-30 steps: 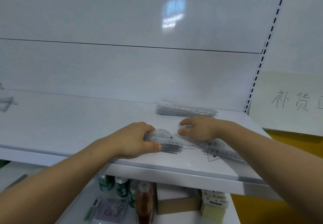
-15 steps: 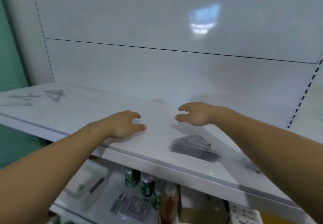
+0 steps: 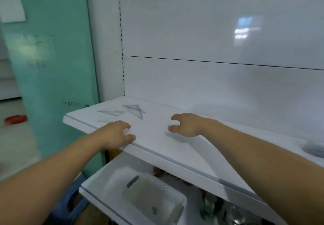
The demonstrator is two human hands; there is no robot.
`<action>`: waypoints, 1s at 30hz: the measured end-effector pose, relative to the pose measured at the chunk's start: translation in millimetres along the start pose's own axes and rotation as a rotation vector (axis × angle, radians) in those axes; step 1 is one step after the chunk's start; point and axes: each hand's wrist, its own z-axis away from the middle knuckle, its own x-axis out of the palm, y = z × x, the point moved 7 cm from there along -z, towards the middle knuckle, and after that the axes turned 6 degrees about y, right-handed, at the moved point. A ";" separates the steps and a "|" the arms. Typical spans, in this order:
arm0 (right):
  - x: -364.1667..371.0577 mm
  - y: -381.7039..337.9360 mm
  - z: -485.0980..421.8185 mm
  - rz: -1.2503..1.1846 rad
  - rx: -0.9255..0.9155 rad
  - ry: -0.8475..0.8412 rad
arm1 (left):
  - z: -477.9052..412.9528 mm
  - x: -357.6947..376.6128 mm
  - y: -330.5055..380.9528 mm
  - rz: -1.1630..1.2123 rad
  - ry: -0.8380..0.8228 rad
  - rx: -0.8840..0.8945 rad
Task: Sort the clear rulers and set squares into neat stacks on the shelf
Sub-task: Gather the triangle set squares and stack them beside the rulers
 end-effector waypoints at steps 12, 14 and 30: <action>35.0 -79.9 -157.4 0.049 -0.072 0.023 | -91.5 -15.9 -121.3 -0.074 -0.002 -0.071; 36.8 -82.8 -186.1 0.039 -0.073 0.026 | -114.3 -16.1 -130.9 -0.113 -0.010 -0.066; 25.2 -88.3 -270.8 -0.129 -0.042 0.202 | -223.7 -20.8 -145.9 -0.009 0.044 0.159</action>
